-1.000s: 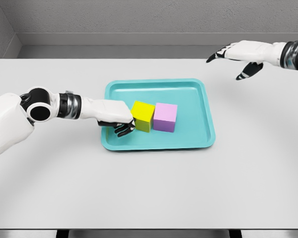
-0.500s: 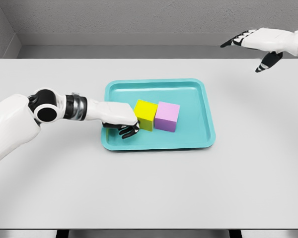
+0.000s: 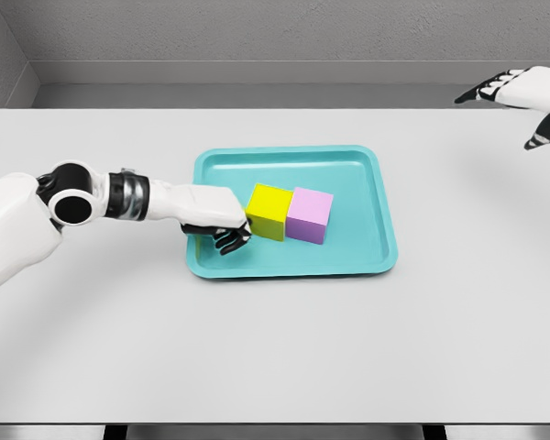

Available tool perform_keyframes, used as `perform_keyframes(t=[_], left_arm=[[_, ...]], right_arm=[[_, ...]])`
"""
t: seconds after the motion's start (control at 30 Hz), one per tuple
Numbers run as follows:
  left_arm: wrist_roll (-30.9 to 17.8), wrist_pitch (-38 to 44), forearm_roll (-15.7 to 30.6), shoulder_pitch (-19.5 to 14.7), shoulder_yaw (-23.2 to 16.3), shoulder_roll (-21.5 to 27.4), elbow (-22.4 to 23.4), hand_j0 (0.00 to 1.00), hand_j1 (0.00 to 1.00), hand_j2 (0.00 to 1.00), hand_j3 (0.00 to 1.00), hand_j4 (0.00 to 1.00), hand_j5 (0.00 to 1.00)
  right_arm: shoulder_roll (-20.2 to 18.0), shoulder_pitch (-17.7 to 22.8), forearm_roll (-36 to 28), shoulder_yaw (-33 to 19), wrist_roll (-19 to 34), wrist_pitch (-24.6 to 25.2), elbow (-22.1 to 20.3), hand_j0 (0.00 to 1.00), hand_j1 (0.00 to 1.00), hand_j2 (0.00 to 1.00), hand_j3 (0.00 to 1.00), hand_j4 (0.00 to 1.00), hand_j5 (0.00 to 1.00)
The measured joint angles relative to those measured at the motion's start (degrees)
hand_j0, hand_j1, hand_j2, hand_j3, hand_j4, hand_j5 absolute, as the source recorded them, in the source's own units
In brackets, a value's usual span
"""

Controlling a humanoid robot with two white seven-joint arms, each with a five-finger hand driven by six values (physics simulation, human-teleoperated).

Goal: Push two cubes

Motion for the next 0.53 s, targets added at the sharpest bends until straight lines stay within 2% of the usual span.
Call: perform_keyframes(t=[0.07, 0.1, 0.2, 0.33, 0.53], left_arm=[[0.0, 0.0, 2.5, -0.1, 0.3, 2.7, -1.0, 0.07, 0.07, 0.07, 0.07, 0.07, 0.07], [0.0, 0.0, 4.6, -0.1, 0.6, 4.5, -1.2, 0.12, 0.12, 0.12, 0.12, 0.12, 0.12], [0.0, 0.0, 12.0, -0.4, 3.2, 10.6, 0.7, 1.00, 1.00, 1.00, 1.00, 1.00, 1.00], [0.0, 0.0, 15.6, 0.0, 7.5, 13.7, 6.5, 1.00, 1.00, 1.00, 1.00, 1.00, 1.00], [0.0, 0.0, 16.6, 0.3, 8.8, 13.8, 11.1, 1.00, 1.00, 1.00, 1.00, 1.00, 1.00]], right_arm=[[-0.2, 0.1, 0.0, 0.1, 0.0, 0.0, -0.6, 1.00, 1.00, 1.00, 1.00, 1.00, 1.00], [-0.2, 0.1, 0.0, 0.2, 0.0, 0.0, -0.8, 1.00, 1.00, 1.00, 1.00, 1.00, 1.00], [-0.1, 0.4, 0.0, 0.4, 0.0, 0.0, -1.7, 1.00, 1.00, 1.00, 1.00, 1.00, 1.00], [-0.3, 0.4, 0.0, 0.5, 0.0, 0.0, -3.0, 1.00, 1.00, 1.00, 1.00, 1.00, 1.00], [-0.3, 0.8, 0.0, 0.5, 0.0, 0.0, -4.2, 1.00, 1.00, 1.00, 1.00, 1.00, 1.00]])
